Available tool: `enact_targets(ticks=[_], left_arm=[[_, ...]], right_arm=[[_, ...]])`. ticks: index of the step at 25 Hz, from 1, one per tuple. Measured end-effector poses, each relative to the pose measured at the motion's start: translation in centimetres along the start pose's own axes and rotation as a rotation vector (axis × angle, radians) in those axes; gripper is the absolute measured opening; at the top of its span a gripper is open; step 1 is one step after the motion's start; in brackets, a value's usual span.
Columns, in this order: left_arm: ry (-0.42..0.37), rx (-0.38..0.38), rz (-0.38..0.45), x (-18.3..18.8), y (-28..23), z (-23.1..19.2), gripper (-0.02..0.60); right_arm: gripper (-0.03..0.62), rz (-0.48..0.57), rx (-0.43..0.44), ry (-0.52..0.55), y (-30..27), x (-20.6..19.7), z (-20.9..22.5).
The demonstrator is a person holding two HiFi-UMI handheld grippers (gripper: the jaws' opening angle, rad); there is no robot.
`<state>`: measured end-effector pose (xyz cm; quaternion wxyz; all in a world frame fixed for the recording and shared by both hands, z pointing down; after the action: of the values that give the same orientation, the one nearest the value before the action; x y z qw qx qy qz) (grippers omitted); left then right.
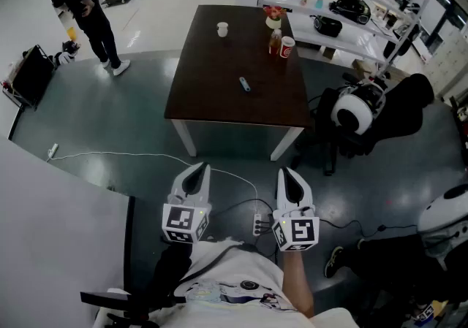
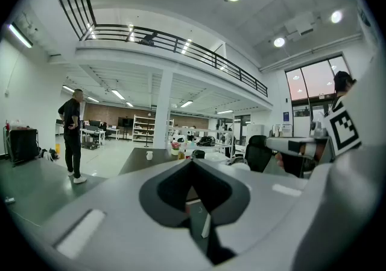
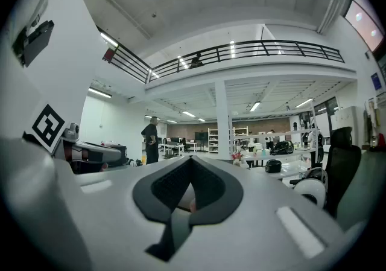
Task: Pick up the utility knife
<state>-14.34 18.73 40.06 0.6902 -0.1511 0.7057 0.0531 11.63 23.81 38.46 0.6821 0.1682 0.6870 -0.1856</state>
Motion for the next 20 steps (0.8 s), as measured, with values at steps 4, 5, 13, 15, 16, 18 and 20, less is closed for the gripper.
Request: enact_targets(ticks=[4,5,13,15,16,18,20], left_arm=[[-0.001,0.004,0.007,0.34,-0.07,0.02,-0.002],[0.000,0.005,0.008,0.39,-0.06,-0.01,-0.002],[-0.001,0.010,0.014,0.61,0.29,0.35,-0.002],[-0.003,0.011,0.016,0.59,0.24,0.37,-0.002],[-0.003,0.012,0.015,0.61,0.27,0.35,-0.002],[-0.001,0.012,0.012,0.73,0.38,0.30,-0.002],[-0.001,0.012,0.010,0.80,0.42,0.34,-0.002]], right_arm=[[-0.002,0.003,0.000,0.002,-0.14,0.24,0.15],[-0.002,0.005,0.002,0.003,-0.19,0.30,0.12],[-0.002,0.016,0.011,0.005,-0.01,0.64,0.02],[-0.002,0.022,0.011,0.002,-0.03,0.55,0.07],[-0.002,0.024,0.012,-0.002,0.00,0.56,0.05],[0.000,0.031,0.016,-0.011,0.08,0.70,-0.03],[0.000,0.034,0.014,-0.015,0.16,0.79,-0.04]])
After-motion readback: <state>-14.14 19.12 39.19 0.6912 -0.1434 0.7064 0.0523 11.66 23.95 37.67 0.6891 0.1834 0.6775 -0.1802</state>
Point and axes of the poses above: the fingertips, and each gripper's own axes: y backward along the fingers, z to its right, x out of its top, the point moved 10 cm from there along y, backward along the fingers, and after that the axes turned 15 degrees about x, right-handed, at the moved point
